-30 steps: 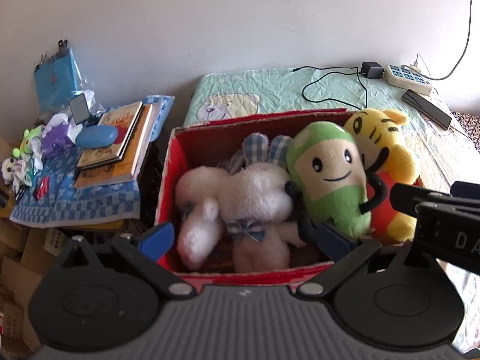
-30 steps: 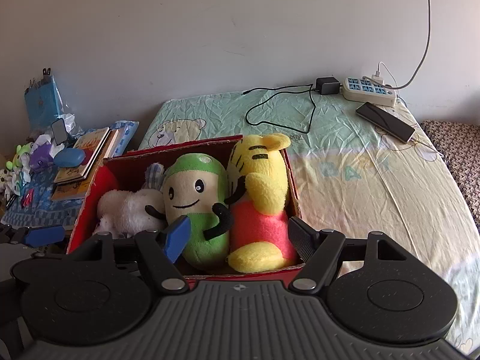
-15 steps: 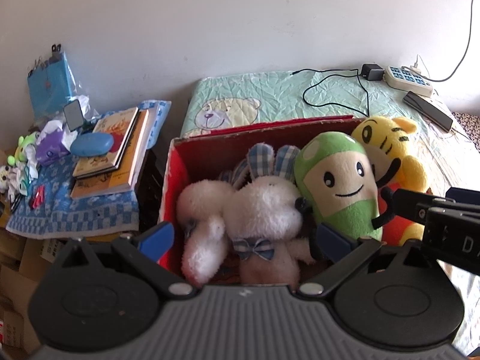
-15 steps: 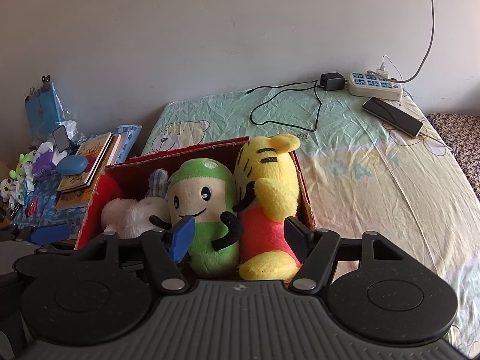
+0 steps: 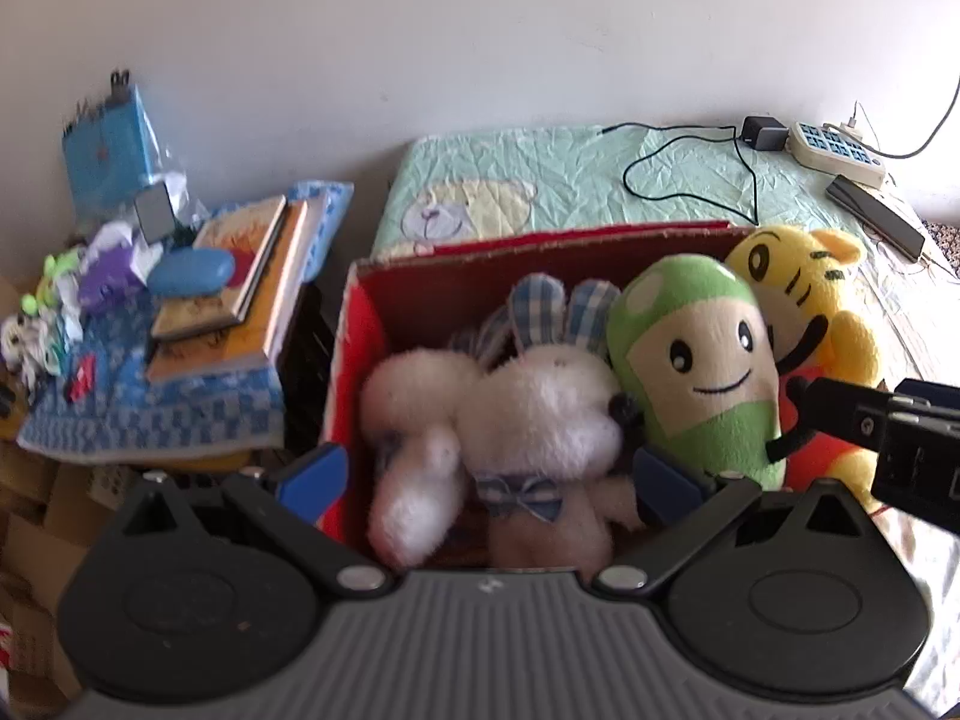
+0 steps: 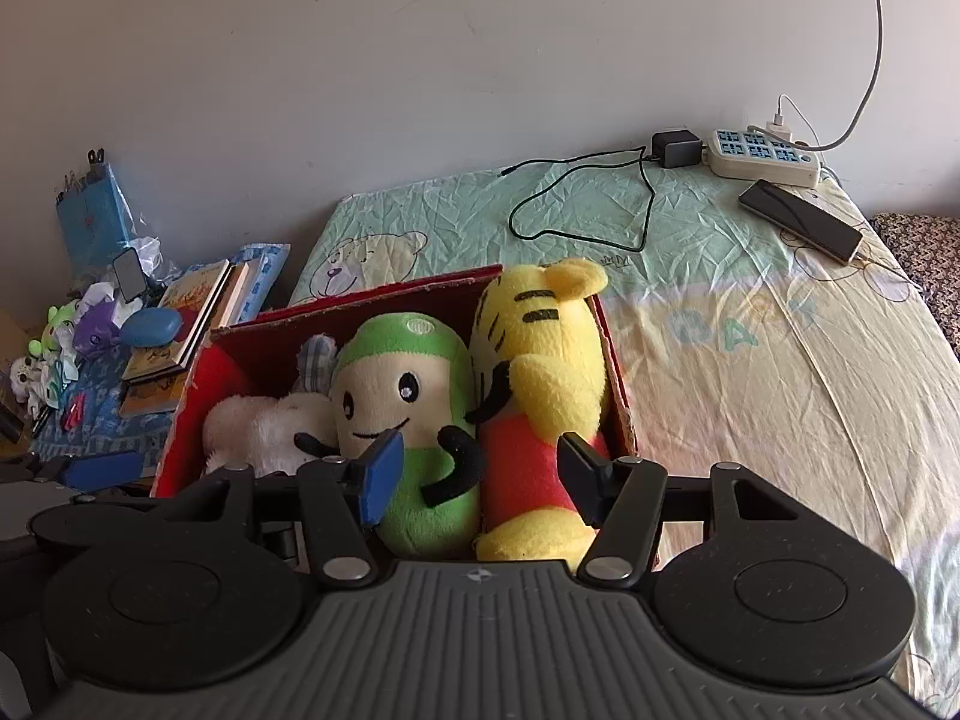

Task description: Organize objects

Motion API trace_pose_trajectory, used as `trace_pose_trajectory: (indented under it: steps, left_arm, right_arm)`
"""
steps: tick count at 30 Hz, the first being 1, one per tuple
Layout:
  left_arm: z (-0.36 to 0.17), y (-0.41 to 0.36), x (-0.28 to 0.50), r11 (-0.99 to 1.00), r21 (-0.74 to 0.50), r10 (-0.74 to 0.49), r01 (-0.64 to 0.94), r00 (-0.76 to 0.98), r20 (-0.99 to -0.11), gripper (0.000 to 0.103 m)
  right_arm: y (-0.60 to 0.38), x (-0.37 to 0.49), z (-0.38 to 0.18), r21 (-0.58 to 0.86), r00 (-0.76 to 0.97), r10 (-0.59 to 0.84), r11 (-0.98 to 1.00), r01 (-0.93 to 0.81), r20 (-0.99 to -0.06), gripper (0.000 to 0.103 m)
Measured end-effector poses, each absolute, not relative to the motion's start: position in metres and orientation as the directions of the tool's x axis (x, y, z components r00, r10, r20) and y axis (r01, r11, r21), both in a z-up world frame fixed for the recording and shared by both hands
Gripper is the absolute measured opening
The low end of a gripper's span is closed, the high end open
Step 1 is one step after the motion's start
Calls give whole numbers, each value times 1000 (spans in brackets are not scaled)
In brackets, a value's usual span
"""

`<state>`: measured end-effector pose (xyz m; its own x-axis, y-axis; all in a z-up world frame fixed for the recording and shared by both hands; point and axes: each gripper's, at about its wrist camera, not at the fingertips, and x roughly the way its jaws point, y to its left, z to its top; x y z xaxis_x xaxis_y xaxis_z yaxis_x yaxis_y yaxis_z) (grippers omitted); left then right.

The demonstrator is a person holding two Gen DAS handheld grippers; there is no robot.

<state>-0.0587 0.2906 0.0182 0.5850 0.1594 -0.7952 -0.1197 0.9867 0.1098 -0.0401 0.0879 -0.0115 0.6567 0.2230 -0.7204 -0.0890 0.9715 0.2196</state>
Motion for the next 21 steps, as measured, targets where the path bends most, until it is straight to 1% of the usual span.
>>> trace_pose_trajectory:
  steps: [12, 21]
  left_arm:
    - [39, 305, -51, 976, 194, 212, -96, 609, -765, 102]
    - [26, 305, -54, 990, 105, 142, -98, 563, -814, 102]
  right_arm:
    - [88, -32, 0, 240, 682, 230, 967, -83, -695, 61]
    - [87, -41, -6, 243, 666, 237, 966, -86, -707, 61]
